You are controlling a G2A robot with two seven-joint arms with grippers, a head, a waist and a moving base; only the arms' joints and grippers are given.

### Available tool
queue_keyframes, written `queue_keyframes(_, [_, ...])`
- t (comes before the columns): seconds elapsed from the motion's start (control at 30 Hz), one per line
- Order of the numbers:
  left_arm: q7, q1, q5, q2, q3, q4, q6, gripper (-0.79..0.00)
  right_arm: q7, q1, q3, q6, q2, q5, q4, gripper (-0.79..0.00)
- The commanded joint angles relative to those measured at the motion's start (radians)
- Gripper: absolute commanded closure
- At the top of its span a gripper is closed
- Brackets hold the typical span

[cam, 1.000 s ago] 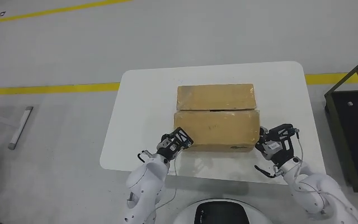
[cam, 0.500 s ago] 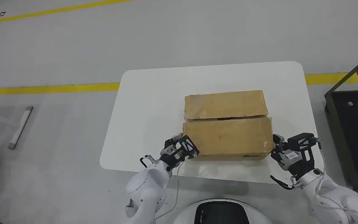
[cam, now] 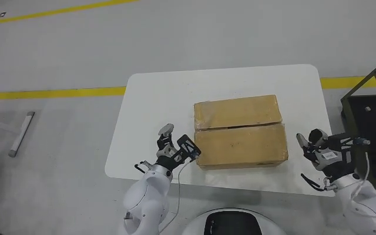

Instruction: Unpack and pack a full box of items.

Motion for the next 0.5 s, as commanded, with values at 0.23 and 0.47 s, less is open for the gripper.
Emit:
queue_keyframes(0.23, [-0.018,-0.101,-0.059,-0.008,0.037,-0.022,0.019,-0.785,-0.003,0.027,0.014,-0.023,0.002,0.007,-0.077,0.0])
queue_keyframes(0.47, [-0.122,-0.194,-0.245,-0.037,0.147,0.01,0.075,-0.785,-0.01,0.036,-0.035,-0.042,0.004,-0.084,-0.099,0.0])
